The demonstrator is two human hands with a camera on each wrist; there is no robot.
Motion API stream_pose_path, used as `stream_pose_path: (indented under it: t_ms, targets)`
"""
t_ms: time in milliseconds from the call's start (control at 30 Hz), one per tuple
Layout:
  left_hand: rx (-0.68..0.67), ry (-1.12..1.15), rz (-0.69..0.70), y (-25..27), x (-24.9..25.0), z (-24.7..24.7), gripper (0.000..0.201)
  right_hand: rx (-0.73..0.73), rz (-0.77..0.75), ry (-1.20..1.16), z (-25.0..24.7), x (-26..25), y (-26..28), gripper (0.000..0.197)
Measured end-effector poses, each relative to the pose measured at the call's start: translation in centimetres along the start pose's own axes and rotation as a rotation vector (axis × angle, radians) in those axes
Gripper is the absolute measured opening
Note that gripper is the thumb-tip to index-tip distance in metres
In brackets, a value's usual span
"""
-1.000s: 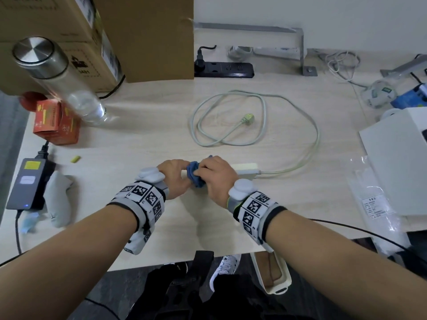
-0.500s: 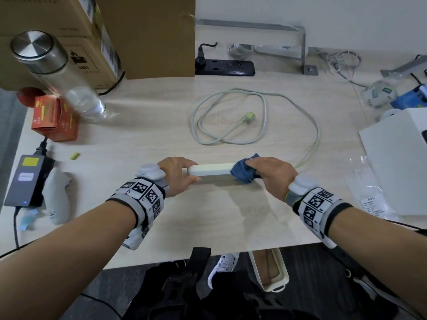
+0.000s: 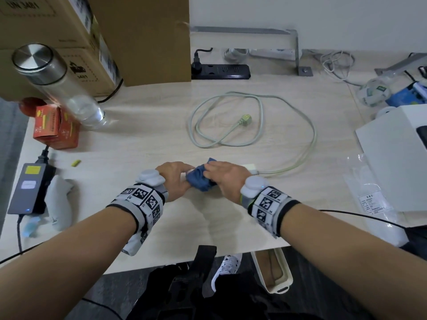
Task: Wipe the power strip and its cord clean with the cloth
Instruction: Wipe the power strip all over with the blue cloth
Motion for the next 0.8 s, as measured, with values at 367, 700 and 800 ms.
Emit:
stream_pose_path:
  t_ms: [367,700,800]
  targets:
    - [-0.101,-0.233,0.082,1.7,1.0,1.5,0.046,-0.125,0.353,0.003,-0.9,7.3,7.6,0.028]
    - [-0.102,-0.258,0.229,3.9,0.8,5.1,0.077,-0.479,0.509,-0.065,3.0,6.1,8.9,0.029]
    - [-0.102,-0.269,0.212,4.0,0.5,5.5,0.08,-0.418,0.456,-0.092,3.3,5.2,9.6,0.028]
Point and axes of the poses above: each hand's wrist, its own y-axis away from the middle knuckle, its own z-axis out of the palm, x = y × z, the point moved 8 cm from there along -y, towards the middle knuckle, and after that the axes turned 13 degrees about y, right-handed, at the moved point
